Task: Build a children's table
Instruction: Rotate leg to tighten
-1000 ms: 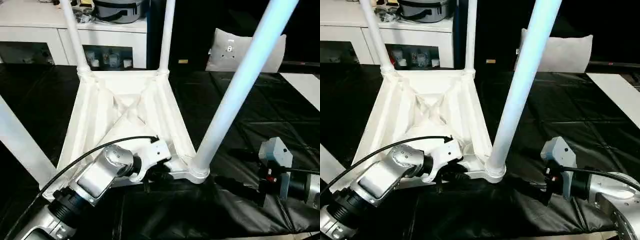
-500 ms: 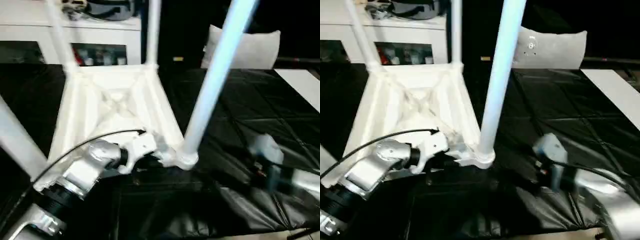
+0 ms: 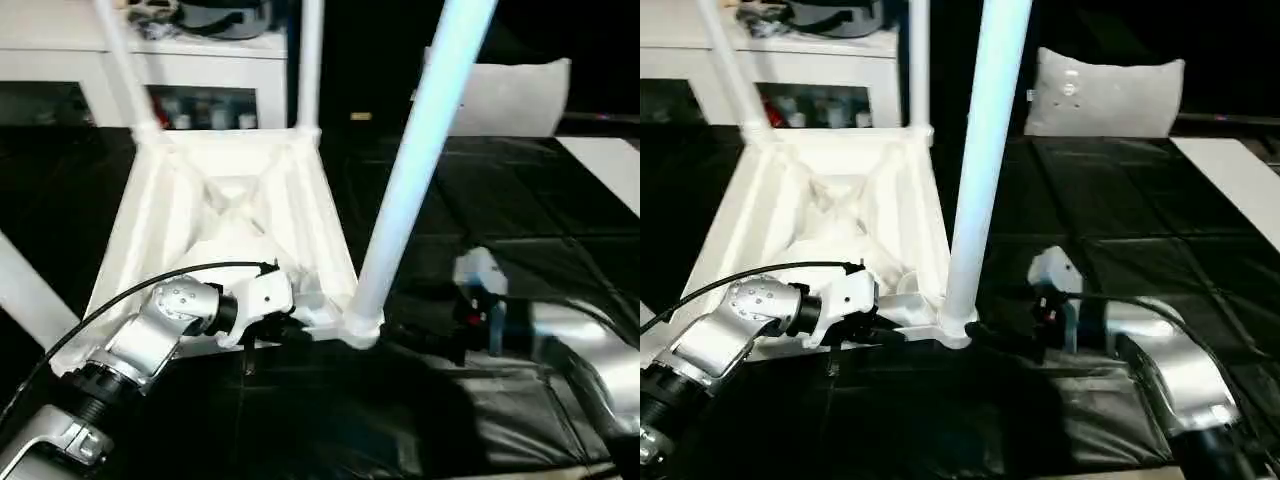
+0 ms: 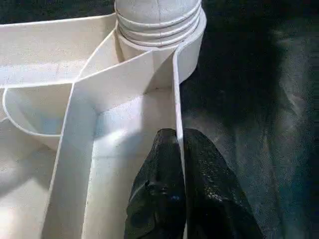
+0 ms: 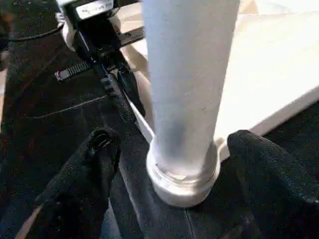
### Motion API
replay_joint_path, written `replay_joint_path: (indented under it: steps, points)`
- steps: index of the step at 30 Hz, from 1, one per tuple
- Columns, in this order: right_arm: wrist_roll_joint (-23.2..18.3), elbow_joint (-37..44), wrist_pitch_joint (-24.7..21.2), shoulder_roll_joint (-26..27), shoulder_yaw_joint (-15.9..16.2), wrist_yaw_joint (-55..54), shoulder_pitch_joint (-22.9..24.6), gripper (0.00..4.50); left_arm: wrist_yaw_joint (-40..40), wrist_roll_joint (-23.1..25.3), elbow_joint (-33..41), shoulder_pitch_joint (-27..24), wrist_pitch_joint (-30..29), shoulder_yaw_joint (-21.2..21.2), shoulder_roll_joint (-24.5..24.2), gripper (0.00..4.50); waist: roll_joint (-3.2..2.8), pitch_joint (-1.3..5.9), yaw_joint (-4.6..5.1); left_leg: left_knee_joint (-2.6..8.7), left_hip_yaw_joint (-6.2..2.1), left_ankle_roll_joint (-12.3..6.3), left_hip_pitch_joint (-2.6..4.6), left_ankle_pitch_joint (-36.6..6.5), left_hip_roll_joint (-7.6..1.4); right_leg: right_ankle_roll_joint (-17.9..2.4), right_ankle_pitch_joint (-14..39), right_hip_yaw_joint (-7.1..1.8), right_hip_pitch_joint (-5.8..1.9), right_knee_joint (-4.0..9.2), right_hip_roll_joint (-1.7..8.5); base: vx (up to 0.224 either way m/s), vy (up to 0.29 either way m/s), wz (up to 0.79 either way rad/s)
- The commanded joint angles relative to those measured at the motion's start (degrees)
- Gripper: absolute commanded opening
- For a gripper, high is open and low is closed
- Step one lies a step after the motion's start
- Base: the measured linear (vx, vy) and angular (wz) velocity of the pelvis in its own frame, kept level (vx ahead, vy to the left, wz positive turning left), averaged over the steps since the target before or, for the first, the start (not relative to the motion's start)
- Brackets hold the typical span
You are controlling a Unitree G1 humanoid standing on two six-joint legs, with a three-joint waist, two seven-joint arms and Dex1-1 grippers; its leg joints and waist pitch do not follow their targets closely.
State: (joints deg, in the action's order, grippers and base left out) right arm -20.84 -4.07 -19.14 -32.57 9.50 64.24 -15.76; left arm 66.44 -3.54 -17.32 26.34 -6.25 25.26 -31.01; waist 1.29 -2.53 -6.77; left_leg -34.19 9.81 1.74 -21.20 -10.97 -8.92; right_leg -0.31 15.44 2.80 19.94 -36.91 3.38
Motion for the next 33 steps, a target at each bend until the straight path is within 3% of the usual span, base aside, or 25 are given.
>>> replay_joint_path:
  steps: [1, 10, 17, 20, 24, 28, 31, 33]
  points:
    - [1.6, -3.2, 2.3, 0.3, 0.7, 1.5, -1.6, 3.48, 2.3, 0.4, -0.4, 0.4, 2.0, 1.4, 0.4, 0.00, 0.40, 2.71, -0.09, 3.94, -1.56, -3.53, 0.81, -6.3, -4.74, -14.8, -1.4, -3.01, -1.27, 4.48, 6.17, 0.000, 0.000, 0.00]
    - [4.0, -13.1, 6.9, 3.6, 3.3, 4.0, -7.0, 2.90, 3.3, 1.4, -2.2, 1.2, 3.2, 1.4, 0.8, 0.00, 0.46, 2.72, -0.50, 4.00, -1.50, -3.21, 0.85, -6.8, -4.84, -15.3, -1.1, -2.93, -1.33, 4.39, 6.23, 0.000, 0.000, 0.00]
    - [4.5, -17.5, 9.5, 6.1, 3.0, 4.8, -8.8, 2.20, 3.9, 1.4, -2.7, 1.0, 3.7, 1.1, 0.9, 0.00, 0.23, 2.82, -0.69, 4.07, -1.54, -3.05, 0.90, -6.8, -4.90, -15.4, -2.3, -2.93, -1.30, 4.22, 6.16, 0.000, 0.000, 0.00]
    - [4.2, -18.4, 10.0, 6.7, 2.9, 5.6, -9.1, 2.00, 4.1, 1.4, -2.9, 1.1, 3.6, 0.9, 1.2, 0.00, 0.25, 2.73, -0.70, 4.20, -1.55, -2.62, 0.92, -7.8, -4.91, -15.2, -0.3, -2.95, -1.31, 4.44, 6.21, 0.000, 0.000, 0.00]
    - [3.3, -18.1, 9.5, 6.8, 2.8, 7.3, -8.7, 1.95, 3.7, 1.4, -3.0, 1.2, 3.0, 0.6, 1.7, 0.00, 0.17, 2.74, -0.71, 4.29, -1.61, -2.38, 1.02, -8.1, -5.03, -15.2, -0.4, -2.97, -1.25, 4.39, 6.13, 0.000, 0.000, 0.00]
    - [2.1, -15.0, 6.7, 6.3, 2.2, 6.9, -6.3, 1.91, 0.5, 0.8, -1.8, 0.9, -1.8, -0.6, 3.2, 0.00, -0.02, 2.72, -1.11, 4.24, -1.52, -2.73, 0.99, -7.8, -5.00, -15.1, -1.0, -3.05, -1.27, 4.45, 6.17, 0.000, 0.000, 0.00]
    - [3.4, -11.4, 4.8, 5.8, 3.0, 4.2, -3.9, 1.91, -2.6, 0.5, -0.2, 0.6, -6.1, -1.5, 4.9, 0.00, 0.07, 2.73, -1.51, 4.36, -1.62, -2.59, 1.14, -7.6, -5.15, -14.9, -1.4, -3.03, -1.25, 4.41, 6.17, 0.000, 0.000, 0.00]
    - [6.4, -7.7, 1.3, 8.0, 3.0, -4.7, -1.4, 1.91, -9.4, 0.3, 0.9, 0.6, -11.2, -3.4, 9.1, 0.00, 0.30, 2.54, -1.49, 4.54, -1.60, -2.23, 1.18, -7.4, -5.21, -14.4, -1.0, -3.13, -1.10, 4.42, 6.07, 0.000, 0.000, 0.00]
